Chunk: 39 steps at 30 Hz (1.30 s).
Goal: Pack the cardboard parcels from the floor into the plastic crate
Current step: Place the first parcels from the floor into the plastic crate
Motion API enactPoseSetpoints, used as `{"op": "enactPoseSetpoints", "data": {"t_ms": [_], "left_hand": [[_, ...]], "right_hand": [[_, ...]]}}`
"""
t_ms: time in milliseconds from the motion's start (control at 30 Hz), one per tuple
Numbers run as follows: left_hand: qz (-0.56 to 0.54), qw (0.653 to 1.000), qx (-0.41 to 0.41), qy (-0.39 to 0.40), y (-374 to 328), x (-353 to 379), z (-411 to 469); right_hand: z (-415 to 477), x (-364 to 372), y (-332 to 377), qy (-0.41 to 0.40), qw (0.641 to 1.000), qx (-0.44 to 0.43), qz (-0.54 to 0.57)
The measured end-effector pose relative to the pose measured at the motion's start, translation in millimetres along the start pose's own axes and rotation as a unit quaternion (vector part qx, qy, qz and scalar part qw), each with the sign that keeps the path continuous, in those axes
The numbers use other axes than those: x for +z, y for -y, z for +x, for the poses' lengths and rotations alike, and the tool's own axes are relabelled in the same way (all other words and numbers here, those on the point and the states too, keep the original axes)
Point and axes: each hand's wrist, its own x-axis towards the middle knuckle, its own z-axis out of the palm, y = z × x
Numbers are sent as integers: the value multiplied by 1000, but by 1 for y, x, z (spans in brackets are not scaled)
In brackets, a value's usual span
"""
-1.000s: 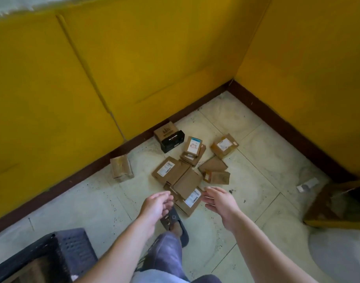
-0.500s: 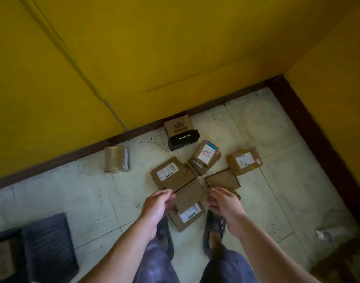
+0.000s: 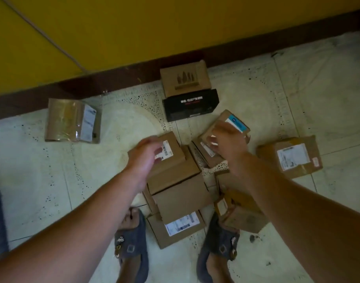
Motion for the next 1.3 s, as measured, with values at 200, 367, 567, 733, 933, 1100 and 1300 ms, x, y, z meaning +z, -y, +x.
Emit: {"op": "enactPoseSetpoints", "data": {"t_ms": [200,367,567,733,933,1100,1300], "left_hand": [[0,999,40,-7,-3,36,106],[6,998,52,-18,-12,60,160],[-18,997,68,-32,-21,65,159],[-9,996,81,-37,-24,45,118],[-40,996,52,-63,-48,22,30],[-67,992,30,-105,-77,4,-57],[-15,992,52,-117,-89,-32,-182]], "right_hand": [[100,17,-10,4,998,-18,59],[141,21,-5,-14,995,-56,78],[147,17,-7,-2,999,-45,4],[103,2,-5,-24,998,-53,33],[10,-14,19,-85,994,-45,50],[-78,-12,45,-123,990,-36,58],[-218,-24,67,-141,988,-9,62]]}}
